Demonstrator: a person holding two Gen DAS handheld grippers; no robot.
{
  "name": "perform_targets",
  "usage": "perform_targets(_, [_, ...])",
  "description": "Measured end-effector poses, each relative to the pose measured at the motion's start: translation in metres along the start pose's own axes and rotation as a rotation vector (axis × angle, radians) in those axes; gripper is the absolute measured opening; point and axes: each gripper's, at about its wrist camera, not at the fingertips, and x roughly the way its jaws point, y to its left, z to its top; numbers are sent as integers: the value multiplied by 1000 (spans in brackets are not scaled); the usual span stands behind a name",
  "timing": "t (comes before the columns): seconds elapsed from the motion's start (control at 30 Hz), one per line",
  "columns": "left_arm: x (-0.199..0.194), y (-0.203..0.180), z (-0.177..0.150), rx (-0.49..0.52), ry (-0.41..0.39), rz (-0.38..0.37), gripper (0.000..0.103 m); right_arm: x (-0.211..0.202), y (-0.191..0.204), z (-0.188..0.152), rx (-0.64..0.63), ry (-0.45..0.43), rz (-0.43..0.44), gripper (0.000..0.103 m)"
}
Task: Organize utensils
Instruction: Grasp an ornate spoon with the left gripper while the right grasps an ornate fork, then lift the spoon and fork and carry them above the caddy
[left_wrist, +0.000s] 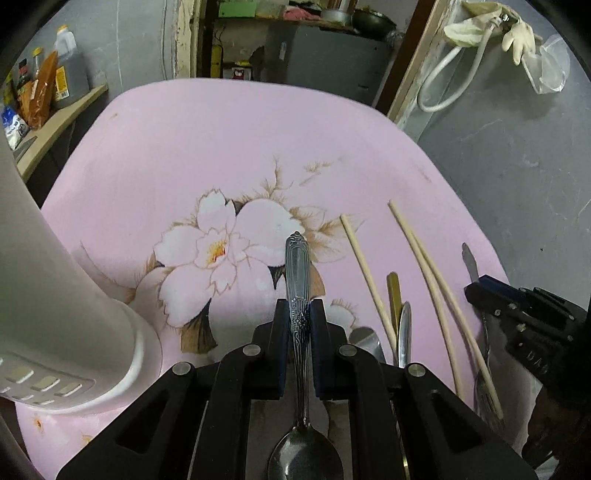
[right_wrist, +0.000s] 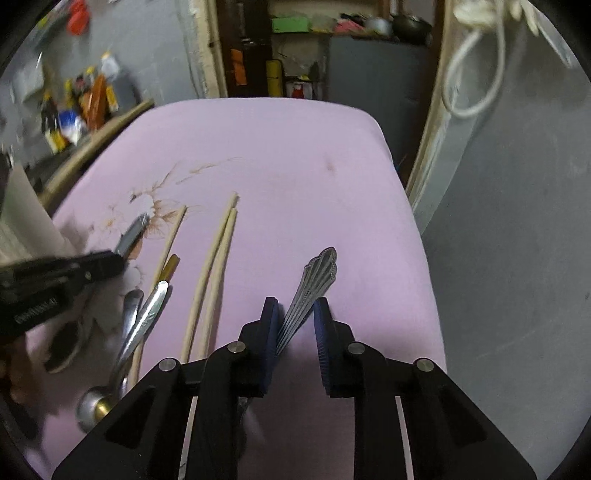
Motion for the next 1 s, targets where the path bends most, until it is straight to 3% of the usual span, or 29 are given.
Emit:
perform_targets(0.23, [9, -4, 12, 28, 63, 15, 9, 9, 3, 7, 37, 23, 13, 27])
perform_targets(0.33, [10, -9, 11, 51, 66, 37, 9, 10, 8, 5, 10, 13, -24, 27])
perform_targets(0.4, [10, -11, 11, 60, 58, 47, 9, 8, 9, 2, 3, 3, -52, 19])
perform_targets(0.47, [9, -10, 8, 53, 41, 43, 8, 7, 8, 0, 17, -3, -50, 18])
perform_targets(0.6, [-3, -2, 1, 5, -21, 8, 7, 0, 3, -3, 35, -44, -4, 8])
perform_targets(0.8, [-50, -1, -20, -28, -207, -38, 7, -19, -6, -13, 81, -101, 70, 7])
perform_targets(1.0, [-80, 6, -40, -116, -277, -56, 7, -46, -2, -16, 102, -168, 113, 7])
